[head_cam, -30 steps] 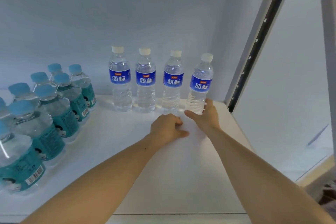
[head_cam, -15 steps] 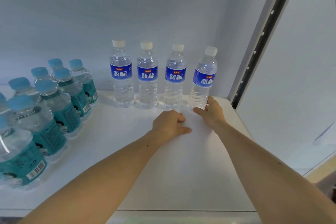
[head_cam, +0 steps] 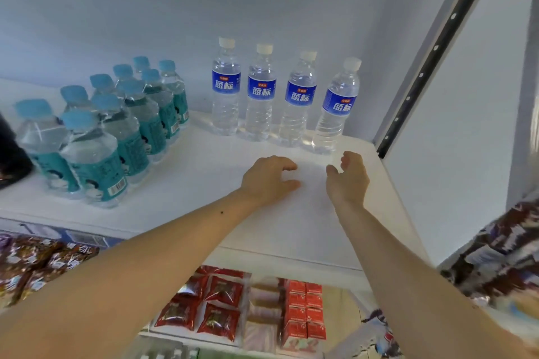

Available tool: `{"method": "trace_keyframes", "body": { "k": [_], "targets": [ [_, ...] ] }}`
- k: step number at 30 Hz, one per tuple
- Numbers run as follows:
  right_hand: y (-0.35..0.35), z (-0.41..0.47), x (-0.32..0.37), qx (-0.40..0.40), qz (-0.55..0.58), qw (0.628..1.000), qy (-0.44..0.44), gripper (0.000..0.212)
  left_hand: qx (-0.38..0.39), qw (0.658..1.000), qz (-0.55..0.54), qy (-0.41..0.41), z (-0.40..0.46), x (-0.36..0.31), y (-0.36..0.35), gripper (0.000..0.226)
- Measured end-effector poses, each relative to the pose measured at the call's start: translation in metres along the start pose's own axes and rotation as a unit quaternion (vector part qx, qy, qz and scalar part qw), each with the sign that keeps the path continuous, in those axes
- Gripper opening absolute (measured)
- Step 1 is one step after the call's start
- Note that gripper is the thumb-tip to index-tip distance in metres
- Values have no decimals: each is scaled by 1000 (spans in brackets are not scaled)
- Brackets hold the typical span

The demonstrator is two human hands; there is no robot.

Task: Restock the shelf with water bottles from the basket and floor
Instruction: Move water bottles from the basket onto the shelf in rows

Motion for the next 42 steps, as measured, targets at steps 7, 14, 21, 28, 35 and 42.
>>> {"method": "trace_keyframes", "body": {
  "k": [7, 14, 21, 28, 35, 42],
  "targets": [
    [33, -91, 25, -49, 6, 998, 34, 35, 16, 997, -37, -59, -70, 12, 9, 44],
    [62, -201, 33, -148, 26, 986, 75, 26, 19, 987, -88, -133, -158, 23, -8, 37],
    [65, -293, -32, -178, -29, 976, 118, 21, 60, 985, -101, -125, -212, 56, -70, 29],
    [32, -372, -174, -92, -51, 994, 18, 22, 130, 988, -72, -35, -223, 130, -192, 23],
    [-33, -453, -325, -25, -73, 992, -96, 22, 183, 981, -41, 52, -227, 233, -338, 22],
    [-112, -543, -488, 26, -96, 974, -203, 22, 249, 962, -3, 113, -228, 365, -491, 22]
  ]
}}
Point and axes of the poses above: each hand's wrist, its own z-axis towards the middle knuckle, its own y-axis out of the back of the hand, x = y × z, the point moved 2 cm from there along z, towards the middle knuckle, and after that the axes turned 14 degrees about y, right-handed, at the moved point
